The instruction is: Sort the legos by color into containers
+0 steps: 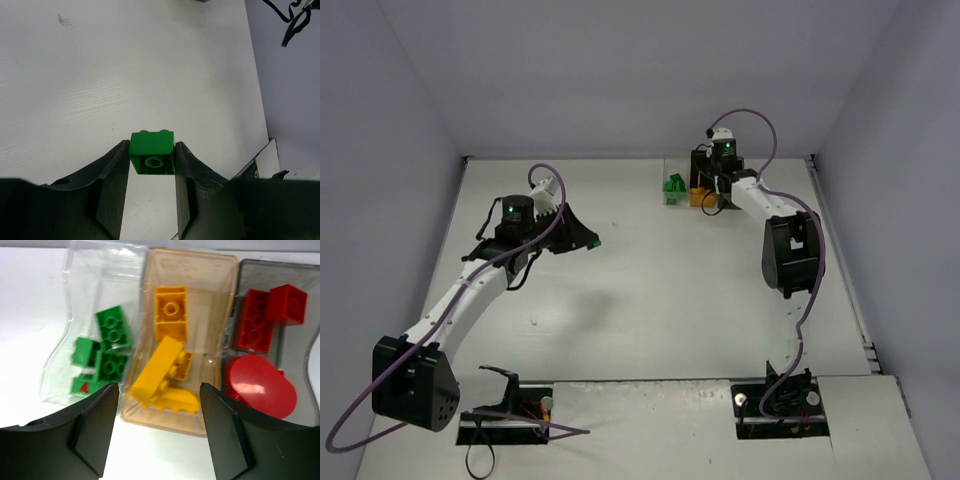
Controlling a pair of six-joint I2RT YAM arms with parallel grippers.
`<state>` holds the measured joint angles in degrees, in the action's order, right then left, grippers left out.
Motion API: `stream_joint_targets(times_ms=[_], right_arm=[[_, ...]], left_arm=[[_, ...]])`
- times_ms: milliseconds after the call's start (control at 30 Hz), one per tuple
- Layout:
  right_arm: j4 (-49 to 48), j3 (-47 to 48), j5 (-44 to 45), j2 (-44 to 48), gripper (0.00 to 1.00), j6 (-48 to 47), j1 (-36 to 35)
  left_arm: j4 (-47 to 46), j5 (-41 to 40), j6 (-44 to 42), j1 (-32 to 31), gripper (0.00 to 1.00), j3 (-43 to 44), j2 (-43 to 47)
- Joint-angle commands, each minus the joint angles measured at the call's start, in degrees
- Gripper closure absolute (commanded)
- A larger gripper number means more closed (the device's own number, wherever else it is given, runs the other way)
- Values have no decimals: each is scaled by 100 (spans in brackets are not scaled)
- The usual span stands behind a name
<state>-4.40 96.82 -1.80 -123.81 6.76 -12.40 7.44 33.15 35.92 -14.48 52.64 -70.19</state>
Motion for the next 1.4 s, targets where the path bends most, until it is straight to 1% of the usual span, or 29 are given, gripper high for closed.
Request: stream_joint_targets(times_ms=[0,33,67,100,133,167,200,267,400,500,733,1033,1133,1233,1267,1367], right_arm=[[-280,-283,-583,1067,38,35,-25],[-507,-512,-976,1478,38,62,-60],[-631,-767,-1154,1717,38,131,-147],[-780,-1300,-1312,1946,38,167,-200],[-929,-1567,-1557,2392,38,211,-262],[-1157,-1795,-1603,2623,38,298,-419],[-1246,-2224,-1647,3043,38,325,-508],[-1501,-2605,-1840,3432,38,360,-832],[-1773,-3229,-1938,4231,38,527,-1527],[-2002,-3379,-1973,4452,37,729,-1966],[-1942,-3055,-1841,4321,36,625,-2547],[-1941,-2668,-1683,4102,36,545,-2820],[-1933,-2519,-1622,4005,38,475,-2864],[-1924,-2448,-1613,3926,44,466,-2882],[-1941,-2439,-1604,3900,50,440,-2890],[-1906,-2404,-1560,3829,62,405,-2890]], left_arm=[[-366,43,54,-20,100,466,-56],[-462,52,107,-28,100,518,-91],[-524,69,186,-29,100,528,-161],[-620,87,370,-29,100,536,-196],[-647,113,459,-29,100,563,-240],[-648,139,564,-29,100,580,-327],[-943,244,800,-29,100,589,-363],[-1165,367,1221,-37,100,616,-460],[-1595,508,1926,-46,100,642,-530],[-1807,561,2356,-46,100,738,-548],[-1772,465,2657,-143,100,1064,-443],[-1658,350,2789,-248,100,1266,-355],[-1658,289,2832,-345,100,1266,-320],[-1658,271,2859,-406,100,1301,-320],[-1650,280,2859,-415,100,1310,-328],[-1649,271,2894,-415,100,1319,-311]])
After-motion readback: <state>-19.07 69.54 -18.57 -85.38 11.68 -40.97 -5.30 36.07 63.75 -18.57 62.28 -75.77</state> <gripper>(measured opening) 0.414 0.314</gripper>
